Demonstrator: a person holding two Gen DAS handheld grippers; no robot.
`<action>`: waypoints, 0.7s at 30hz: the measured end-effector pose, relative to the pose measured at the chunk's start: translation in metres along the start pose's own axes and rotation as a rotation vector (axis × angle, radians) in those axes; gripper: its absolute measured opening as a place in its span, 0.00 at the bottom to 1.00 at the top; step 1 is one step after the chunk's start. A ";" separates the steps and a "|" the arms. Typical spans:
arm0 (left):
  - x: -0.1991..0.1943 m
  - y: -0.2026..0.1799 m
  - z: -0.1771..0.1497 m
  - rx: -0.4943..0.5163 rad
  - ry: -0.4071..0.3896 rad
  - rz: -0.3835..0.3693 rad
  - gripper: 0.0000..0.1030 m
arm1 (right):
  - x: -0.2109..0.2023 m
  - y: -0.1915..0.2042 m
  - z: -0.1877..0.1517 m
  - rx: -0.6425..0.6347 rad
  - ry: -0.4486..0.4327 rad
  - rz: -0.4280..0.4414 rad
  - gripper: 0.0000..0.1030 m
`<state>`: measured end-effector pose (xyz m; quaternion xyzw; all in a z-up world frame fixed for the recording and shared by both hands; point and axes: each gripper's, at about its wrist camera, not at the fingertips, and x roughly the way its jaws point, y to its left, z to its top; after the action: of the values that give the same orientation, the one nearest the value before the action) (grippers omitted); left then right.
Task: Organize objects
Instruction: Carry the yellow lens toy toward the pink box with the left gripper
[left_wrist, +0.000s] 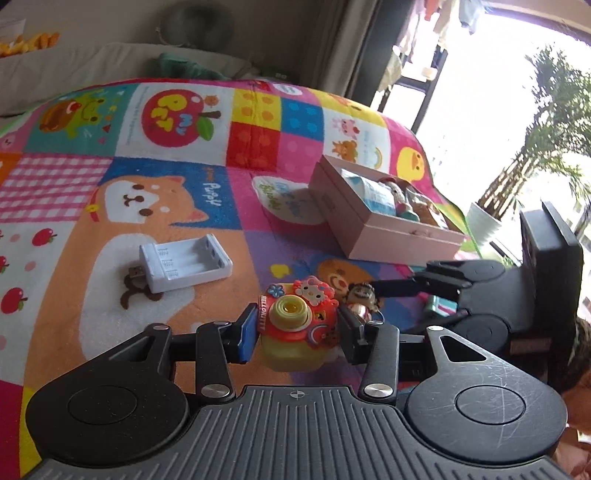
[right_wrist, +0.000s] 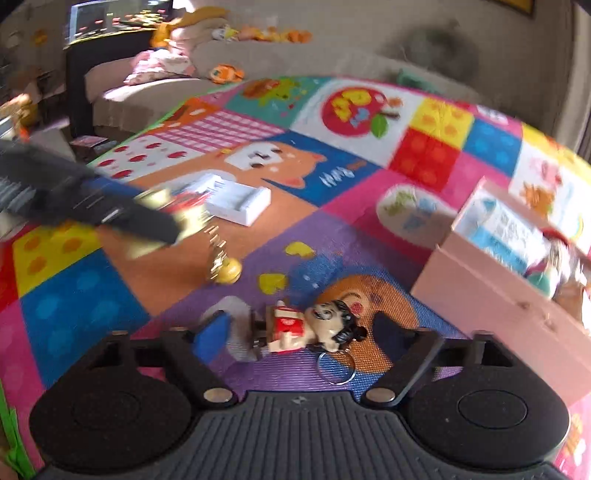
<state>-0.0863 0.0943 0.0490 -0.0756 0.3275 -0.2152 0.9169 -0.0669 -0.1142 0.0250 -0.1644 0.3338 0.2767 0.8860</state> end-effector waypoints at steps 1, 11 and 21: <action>-0.001 -0.006 -0.001 0.028 0.011 -0.007 0.47 | -0.002 -0.003 -0.001 0.023 0.010 0.008 0.63; 0.010 -0.065 0.040 0.180 -0.001 -0.119 0.47 | -0.096 -0.072 -0.026 0.223 -0.159 -0.119 0.61; 0.140 -0.110 0.192 0.191 -0.086 -0.108 0.48 | -0.155 -0.138 -0.057 0.409 -0.324 -0.296 0.62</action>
<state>0.0944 -0.0673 0.1488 -0.0147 0.2613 -0.2911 0.9202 -0.1090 -0.3098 0.1042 0.0171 0.2096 0.0942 0.9731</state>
